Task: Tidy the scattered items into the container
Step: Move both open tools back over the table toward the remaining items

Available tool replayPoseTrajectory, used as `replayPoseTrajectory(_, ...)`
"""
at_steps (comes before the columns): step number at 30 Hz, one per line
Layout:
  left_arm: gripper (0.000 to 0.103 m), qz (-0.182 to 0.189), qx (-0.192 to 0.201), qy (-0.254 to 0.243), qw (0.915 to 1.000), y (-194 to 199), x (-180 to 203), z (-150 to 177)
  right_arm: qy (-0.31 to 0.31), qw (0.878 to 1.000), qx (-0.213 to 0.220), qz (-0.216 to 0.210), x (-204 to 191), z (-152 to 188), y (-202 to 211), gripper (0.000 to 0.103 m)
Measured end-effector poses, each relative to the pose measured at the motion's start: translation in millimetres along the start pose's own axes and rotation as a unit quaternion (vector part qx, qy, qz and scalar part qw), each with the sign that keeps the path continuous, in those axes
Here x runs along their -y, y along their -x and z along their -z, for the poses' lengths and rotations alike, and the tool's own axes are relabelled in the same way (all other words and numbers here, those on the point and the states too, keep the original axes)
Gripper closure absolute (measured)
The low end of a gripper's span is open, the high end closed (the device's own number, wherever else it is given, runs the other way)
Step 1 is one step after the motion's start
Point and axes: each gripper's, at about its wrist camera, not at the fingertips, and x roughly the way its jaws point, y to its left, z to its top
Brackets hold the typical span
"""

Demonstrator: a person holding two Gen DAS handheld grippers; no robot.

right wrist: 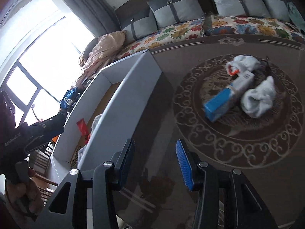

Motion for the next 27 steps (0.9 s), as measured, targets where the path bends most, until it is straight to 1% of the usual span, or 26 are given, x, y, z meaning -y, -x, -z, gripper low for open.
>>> replayPoseTrajectory(3, 0.037, 0.021, -0.027, -0.026, 0.9991, -8.9, 31.7, 23.7, -0.021, 0.999, 0.002, 0.039, 31.8, 22.5, 28.2, 0.056)
replayPoseTrajectory(6, 0.037, 0.036, -0.06, -0.051, 0.9963, -20.1, 60.7, 51.5, -0.059, 0.995, 0.029, 0.069, 63.1, 44.0, 56.4, 0.056)
replayPoseTrajectory(7, 0.037, 0.037, -0.069, -0.06, 0.9952, -22.8, 69.8, 60.3, -0.073, 0.993, 0.031, 0.084, 72.8, 49.2, 62.4, 0.056)
replayPoseTrajectory(10, 0.037, 0.042, -0.096, -0.083, 0.991, -28.9, 96.4, 83.2, -0.096, 0.985, 0.011, 0.14, 94.3, 52.3, 73.3, 0.056)
replayPoseTrajectory(13, 0.037, 0.056, -0.091, -0.1, 0.9893, -18.4, 119.9, 95.7, -0.109, 0.98, 0.019, 0.164, 101.1, 52.3, 92.6, 0.056)
replayPoseTrajectory(14, 0.037, 0.056, -0.085, -0.106, 0.9892, -13.5, 126.0, 98.7, -0.103, 0.979, 0.03, 0.174, 100.7, 51.8, 102.6, 0.056)
replayPoseTrajectory(16, 0.037, 0.056, -0.077, -0.116, 0.9886, -6.0, 135.4, 103.7, -0.088, 0.975, 0.036, 0.199, 96.9, 49.4, 113.3, 0.056)
replayPoseTrajectory(18, 0.037, 0.053, -0.078, -0.122, 0.988, -2.2, 140.1, 109.1, -0.073, 0.973, 0.041, 0.215, 90.3, 47.7, 122.7, 0.056)
replayPoseTrajectory(22, 0.037, 0.045, -0.084, -0.131, 0.9867, -0.1, 140.9, 115.9, -0.044, 0.969, 0.068, 0.232, 74.0, 47.6, 139.9, 0.056)
replayPoseTrajectory(27, 0.037, 0.041, -0.079, -0.129, 0.9876, 1.4, 137.1, 120.1, -0.008, 0.962, 0.08, 0.26, 54.2, 47.0, 147.4, 0.056)
